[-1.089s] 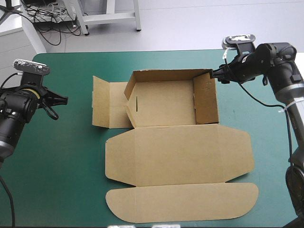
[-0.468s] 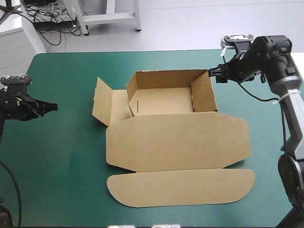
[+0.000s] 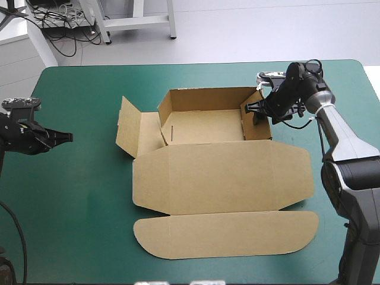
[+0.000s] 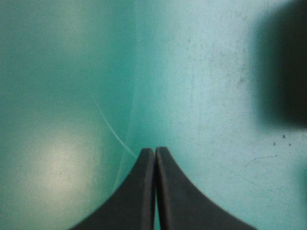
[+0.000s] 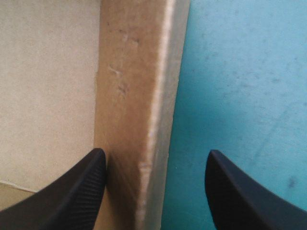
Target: Fold the box
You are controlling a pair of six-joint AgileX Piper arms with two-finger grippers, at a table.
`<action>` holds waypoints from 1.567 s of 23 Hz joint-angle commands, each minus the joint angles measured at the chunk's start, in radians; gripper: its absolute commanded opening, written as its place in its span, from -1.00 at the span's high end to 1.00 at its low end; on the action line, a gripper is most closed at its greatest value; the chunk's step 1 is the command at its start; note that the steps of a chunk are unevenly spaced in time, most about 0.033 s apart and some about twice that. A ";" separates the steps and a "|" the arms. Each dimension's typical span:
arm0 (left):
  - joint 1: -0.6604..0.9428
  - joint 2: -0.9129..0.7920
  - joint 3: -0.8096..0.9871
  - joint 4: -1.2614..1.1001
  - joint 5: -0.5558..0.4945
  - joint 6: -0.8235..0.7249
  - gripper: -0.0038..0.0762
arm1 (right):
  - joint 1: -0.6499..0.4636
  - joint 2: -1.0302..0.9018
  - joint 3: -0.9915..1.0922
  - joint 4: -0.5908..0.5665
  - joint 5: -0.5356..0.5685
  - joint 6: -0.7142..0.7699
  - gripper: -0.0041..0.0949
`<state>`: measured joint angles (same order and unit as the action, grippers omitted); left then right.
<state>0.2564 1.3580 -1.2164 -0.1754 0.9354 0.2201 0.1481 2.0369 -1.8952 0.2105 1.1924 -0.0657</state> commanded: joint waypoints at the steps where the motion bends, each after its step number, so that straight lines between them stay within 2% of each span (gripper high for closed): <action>1: 0.002 -0.030 -0.031 -0.017 -0.058 0.005 0.93 | 0.000 -0.027 -0.031 0.052 -0.030 -0.013 -0.23; 3: 0.002 -0.030 -0.031 -0.017 -0.063 0.005 0.93 | 0.000 -0.009 -0.031 0.092 -0.037 -0.013 -0.19; 4: 0.002 -0.030 -0.031 -0.001 -0.063 0.005 0.93 | 0.000 -0.004 -0.031 0.094 -0.037 -0.020 -0.03; 6: 0.002 -0.030 -0.031 0.002 -0.063 0.005 0.93 | 0.000 -0.004 -0.031 0.092 -0.026 -0.020 0.49; 7: 0.002 -0.030 -0.031 0.000 -0.067 0.005 0.93 | 0.000 -0.004 -0.031 0.090 -0.015 -0.020 0.97; 12: 0.002 -0.030 -0.031 0.002 -0.085 0.005 0.92 | -0.007 -0.031 -0.035 0.097 0.038 -0.046 0.96; 16: 0.002 -0.030 -0.031 -0.003 -0.083 0.005 0.81 | -0.065 -0.096 -0.035 0.213 0.061 -0.111 0.96; 18: 0.001 -0.028 -0.031 -0.005 -0.054 0.005 0.51 | -0.113 -0.141 -0.035 0.321 0.061 -0.156 0.96; 19: 0.001 -0.020 -0.031 -0.007 -0.046 0.005 0.26 | -0.140 -0.171 -0.035 0.335 0.061 -0.160 0.96; 20: 0.001 -0.015 -0.031 -0.015 -0.044 0.005 0.11 | -0.152 -0.191 -0.033 0.335 0.061 -0.160 0.96; 21: 0.001 -0.008 -0.031 -0.051 -0.044 0.005 -0.17 | -0.171 -0.217 -0.032 0.335 0.061 -0.167 0.96; 23: 0.001 -0.002 -0.031 -0.156 -0.054 0.005 -0.49 | -0.179 -0.257 -0.024 0.338 0.061 -0.187 0.96; 30: 0.001 -0.001 -0.031 -0.540 -0.073 0.002 -0.51 | -0.179 -0.297 -0.022 0.404 0.061 -0.200 0.96; 36: 0.001 -0.001 -0.031 -0.802 -0.008 0.162 -0.51 | -0.165 -0.297 -0.022 0.480 0.061 -0.221 0.96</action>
<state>0.2564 1.3895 -1.2164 -0.8110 0.9182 0.3178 -0.0252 1.7971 -1.8935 0.6002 1.2435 -0.2744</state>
